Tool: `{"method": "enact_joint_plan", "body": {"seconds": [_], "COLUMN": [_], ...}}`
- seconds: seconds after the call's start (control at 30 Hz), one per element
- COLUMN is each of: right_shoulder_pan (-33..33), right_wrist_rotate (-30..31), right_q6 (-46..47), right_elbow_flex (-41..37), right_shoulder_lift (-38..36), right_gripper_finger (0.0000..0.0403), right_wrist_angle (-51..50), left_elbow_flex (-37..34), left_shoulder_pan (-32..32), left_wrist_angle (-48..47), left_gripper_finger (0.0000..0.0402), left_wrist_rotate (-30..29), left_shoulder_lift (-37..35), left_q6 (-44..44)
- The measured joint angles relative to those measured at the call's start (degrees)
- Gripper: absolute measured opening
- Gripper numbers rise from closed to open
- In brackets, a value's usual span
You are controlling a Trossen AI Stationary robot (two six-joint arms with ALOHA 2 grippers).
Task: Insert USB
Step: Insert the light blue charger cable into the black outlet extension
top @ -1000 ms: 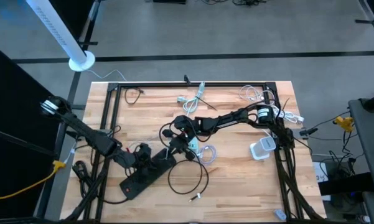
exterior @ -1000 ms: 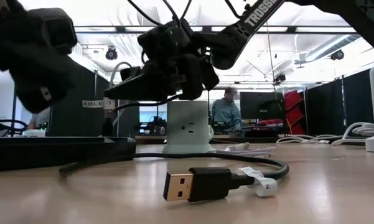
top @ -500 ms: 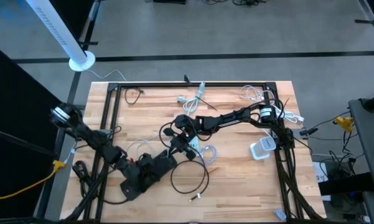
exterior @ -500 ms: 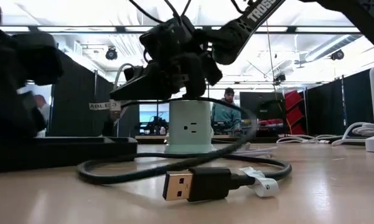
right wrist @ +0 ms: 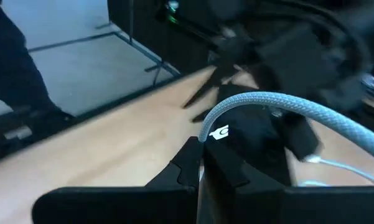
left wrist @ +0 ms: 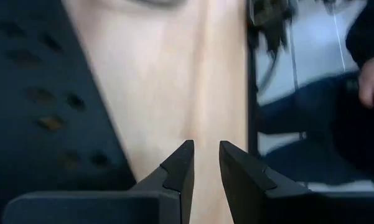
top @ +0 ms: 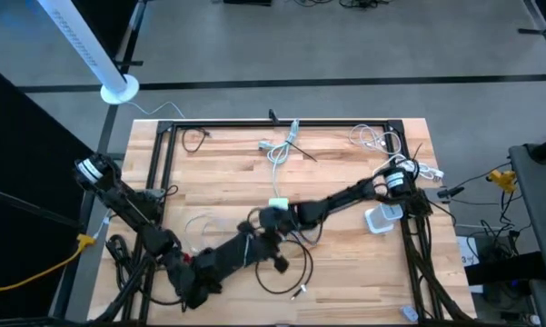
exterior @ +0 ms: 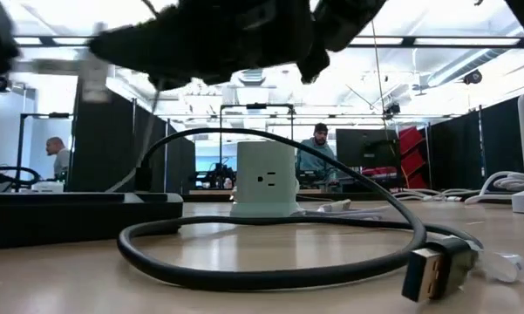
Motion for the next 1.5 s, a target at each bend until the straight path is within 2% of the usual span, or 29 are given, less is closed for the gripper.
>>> {"method": "enact_joint_plan", "body": {"seconds": [0.1,0.27,0.37,0.57,0.63,0.73,1.03,1.5], "right_shoulder_pan": [-0.39,-3.05,-4.11,-4.47,-4.49,-4.61,-5.19,-4.68], "right_wrist_rotate": [5.88,5.79,3.63,3.18,3.20,3.22,4.15,-1.27], "right_q6": [0.10,0.64,1.84,2.37,2.12,1.68,-0.84,1.50], "right_elbow_flex": [-0.16,-0.64,-1.73,-4.47,-4.82,-5.56,-8.07,-8.36], "right_shoulder_lift": [1.19,1.29,1.29,1.14,0.95,0.23,-1.60,-1.33], "right_gripper_finger": [0.0000,0.0000,0.0000,0.0000,0.0000,0.0000,0.0000,0.0000], "right_wrist_angle": [-0.68,0.03,0.43,1.79,1.83,1.51,1.46,4.00], "left_elbow_flex": [2.02,3.55,4.30,2.75,1.63,0.03,-0.84,-0.27], "left_shoulder_pan": [-2.32,-2.96,-2.45,0.26,1.66,3.67,3.92,3.65], "left_wrist_angle": [-3.89,-6.48,-7.40,-7.88,-8.59,-8.53,-4.42,-3.20], "left_gripper_finger": [0.0064,0.0064,0.0064,0.0064,0.0064,0.0064,0.0064,0.0064], "left_wrist_rotate": [0.47,-0.58,-8.46,-26.82,-29.73,-29.42,-20.78,-18.82], "left_shoulder_lift": [1.27,1.41,-0.46,-4.14,-4.19,-3.13,2.59,3.99], "left_q6": [-0.58,-0.14,2.50,6.79,7.12,7.31,7.35,6.68]}}
